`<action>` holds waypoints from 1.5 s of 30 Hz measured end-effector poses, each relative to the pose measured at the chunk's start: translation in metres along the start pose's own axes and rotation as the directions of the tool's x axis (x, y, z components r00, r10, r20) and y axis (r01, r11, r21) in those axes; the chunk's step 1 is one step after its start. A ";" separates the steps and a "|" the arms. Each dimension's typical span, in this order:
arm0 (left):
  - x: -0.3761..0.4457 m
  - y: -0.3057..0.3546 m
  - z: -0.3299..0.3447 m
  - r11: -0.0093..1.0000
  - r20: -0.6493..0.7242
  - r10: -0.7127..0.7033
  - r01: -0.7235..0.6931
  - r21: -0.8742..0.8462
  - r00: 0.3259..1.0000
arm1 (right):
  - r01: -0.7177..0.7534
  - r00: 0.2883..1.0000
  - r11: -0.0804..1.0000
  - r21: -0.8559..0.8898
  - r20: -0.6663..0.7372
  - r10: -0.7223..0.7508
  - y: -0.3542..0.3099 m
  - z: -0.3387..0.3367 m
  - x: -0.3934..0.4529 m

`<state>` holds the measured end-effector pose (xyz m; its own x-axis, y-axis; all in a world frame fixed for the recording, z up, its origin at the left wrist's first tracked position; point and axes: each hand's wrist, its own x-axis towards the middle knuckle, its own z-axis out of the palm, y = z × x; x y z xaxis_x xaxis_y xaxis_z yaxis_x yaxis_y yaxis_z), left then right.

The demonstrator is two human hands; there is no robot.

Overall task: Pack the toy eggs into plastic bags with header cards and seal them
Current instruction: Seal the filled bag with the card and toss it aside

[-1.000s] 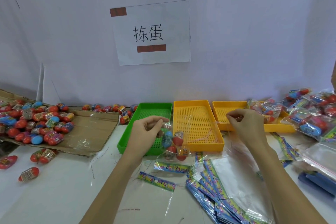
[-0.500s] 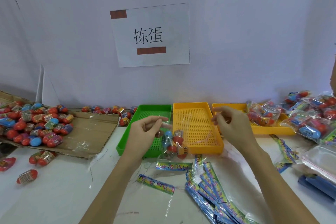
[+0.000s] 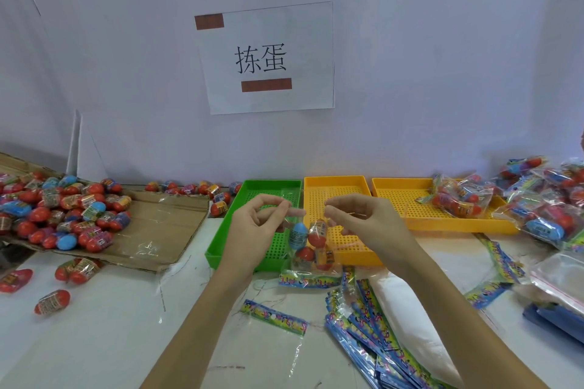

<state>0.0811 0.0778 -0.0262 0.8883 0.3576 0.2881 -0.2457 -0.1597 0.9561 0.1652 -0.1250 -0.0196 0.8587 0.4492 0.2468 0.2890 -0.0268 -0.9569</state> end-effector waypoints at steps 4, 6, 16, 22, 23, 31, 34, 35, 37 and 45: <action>0.002 -0.002 -0.002 1.000 0.021 -0.015 0.015 -0.013 1.000 | -0.003 1.000 1.000 0.003 0.001 0.003 0.001 -0.003 -0.001; 0.003 -0.002 -0.004 1.000 0.008 -0.020 0.021 -0.010 1.000 | -0.002 1.000 1.000 0.024 -0.015 0.002 0.001 -0.007 0.000; 0.003 -0.003 -0.016 0.999 0.126 -0.024 0.028 -0.032 0.992 | -0.018 0.999 0.994 0.103 0.028 0.015 0.002 -0.014 -0.001; 0.004 -0.006 -0.020 0.996 0.148 -0.002 0.015 -0.089 0.989 | -0.025 0.997 0.993 0.119 0.069 0.017 0.001 -0.021 -0.001; 0.004 -0.006 -0.021 0.996 0.154 -0.001 0.015 -0.091 0.988 | -0.016 0.997 0.993 0.115 0.079 0.007 0.001 -0.021 -0.001; 0.006 -0.009 -0.030 0.997 0.199 0.051 -0.060 0.044 0.979 | 0.034 0.993 0.999 0.011 0.110 -0.035 0.000 -0.025 -0.001; 0.005 -0.008 -0.031 0.993 0.221 0.076 -0.095 0.075 0.972 | 0.034 0.994 0.999 -0.030 0.103 -0.031 -0.001 -0.025 -0.002; 0.005 -0.008 -0.031 0.991 0.221 0.082 -0.103 0.085 0.972 | 0.033 0.994 0.998 -0.054 0.101 -0.027 -0.001 -0.025 -0.002; 0.005 -0.008 -0.033 0.989 0.217 0.095 -0.118 0.094 0.972 | 0.021 0.996 0.997 -0.081 0.085 -0.014 -0.002 -0.024 -0.001; 0.006 -0.008 -0.024 0.997 0.136 0.026 -0.035 0.062 0.990 | 0.044 0.996 0.996 -0.078 0.084 -0.038 -0.004 -0.013 -0.003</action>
<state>0.0796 0.1036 -0.0307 0.9261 0.2246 0.3030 -0.2522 -0.2287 0.9403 0.1673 -0.1377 -0.0144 0.8085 0.5235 0.2689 0.3591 -0.0769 -0.9301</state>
